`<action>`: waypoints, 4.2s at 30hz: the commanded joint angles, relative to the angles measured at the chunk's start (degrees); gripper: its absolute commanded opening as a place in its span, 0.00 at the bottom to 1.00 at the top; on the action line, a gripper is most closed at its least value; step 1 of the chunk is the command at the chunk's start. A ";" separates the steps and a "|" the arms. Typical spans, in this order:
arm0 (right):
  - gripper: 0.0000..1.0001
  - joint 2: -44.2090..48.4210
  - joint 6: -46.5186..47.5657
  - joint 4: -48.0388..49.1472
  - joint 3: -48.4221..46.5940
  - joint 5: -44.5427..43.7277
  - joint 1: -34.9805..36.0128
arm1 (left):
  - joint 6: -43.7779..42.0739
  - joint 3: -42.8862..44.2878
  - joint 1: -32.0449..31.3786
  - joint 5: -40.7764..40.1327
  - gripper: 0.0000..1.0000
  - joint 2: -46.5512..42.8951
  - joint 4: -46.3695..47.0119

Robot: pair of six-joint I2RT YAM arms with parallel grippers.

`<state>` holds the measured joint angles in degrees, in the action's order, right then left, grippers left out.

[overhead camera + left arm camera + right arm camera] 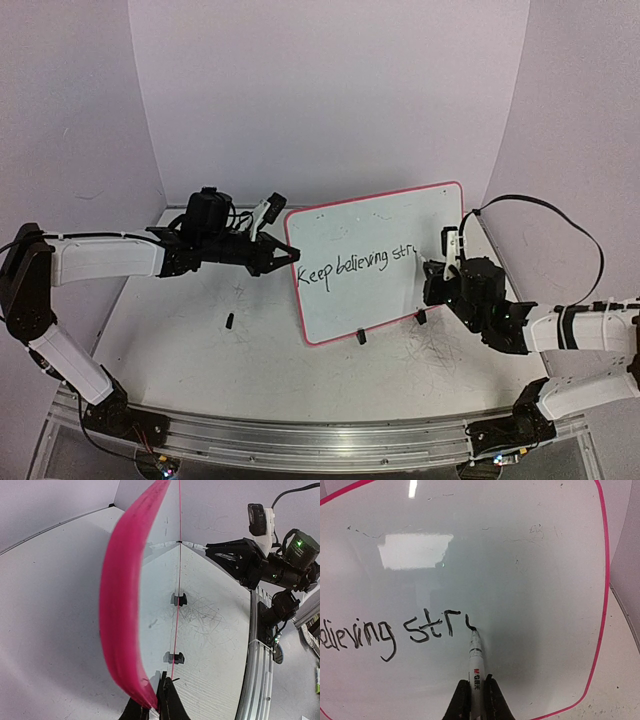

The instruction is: Write a sentence on the whiteboard

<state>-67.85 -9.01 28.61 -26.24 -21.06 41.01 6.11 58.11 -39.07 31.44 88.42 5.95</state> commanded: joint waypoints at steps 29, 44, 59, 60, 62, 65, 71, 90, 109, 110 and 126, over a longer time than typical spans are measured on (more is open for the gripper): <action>0.00 -2.32 1.95 5.28 -2.90 1.11 -0.43 | -5.85 -0.32 -0.31 -5.04 0.00 -0.45 -3.41; 0.00 1.80 0.39 0.77 -0.81 0.38 -0.47 | -5.96 -0.39 -0.29 -6.07 0.00 -0.83 -3.58; 0.00 3.85 1.97 4.05 0.11 3.30 -3.85 | -6.02 -0.14 -0.31 -7.36 0.00 -0.18 -3.93; 0.00 3.92 2.03 4.38 0.24 3.32 -3.85 | -6.02 -0.12 -0.31 -7.28 0.00 -0.14 -3.93; 0.00 4.04 2.39 4.67 0.18 3.24 -3.88 | -6.02 -0.23 -0.32 -7.14 0.00 -0.13 -3.93; 0.00 3.68 2.60 4.92 -0.25 3.25 -3.86 | -6.02 -0.15 -0.31 -7.02 0.00 0.01 -4.02; 0.00 1.81 2.76 5.48 -1.21 3.96 -3.85 | -6.02 -0.11 -0.31 -7.09 0.00 -0.17 -4.02; 0.00 1.12 1.31 3.30 -1.06 3.02 -3.90 | -6.02 -0.08 -0.30 -6.66 0.00 0.00 -4.02; 0.00 2.82 -2.13 -0.77 1.56 4.05 -3.85 | -6.02 -0.09 -0.31 -6.67 0.00 -0.18 -4.02; 0.00 2.75 -1.93 -0.72 1.36 3.95 -3.82 | -6.02 -0.10 -0.31 -6.59 0.00 -0.07 -4.02; 0.00 0.86 -0.13 2.75 -2.56 2.69 -3.92 | -6.02 -0.02 -0.30 -6.25 0.00 0.33 -4.08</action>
<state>-66.18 -10.01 28.86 -25.33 -17.31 37.26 6.00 58.11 -39.59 30.30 88.03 5.45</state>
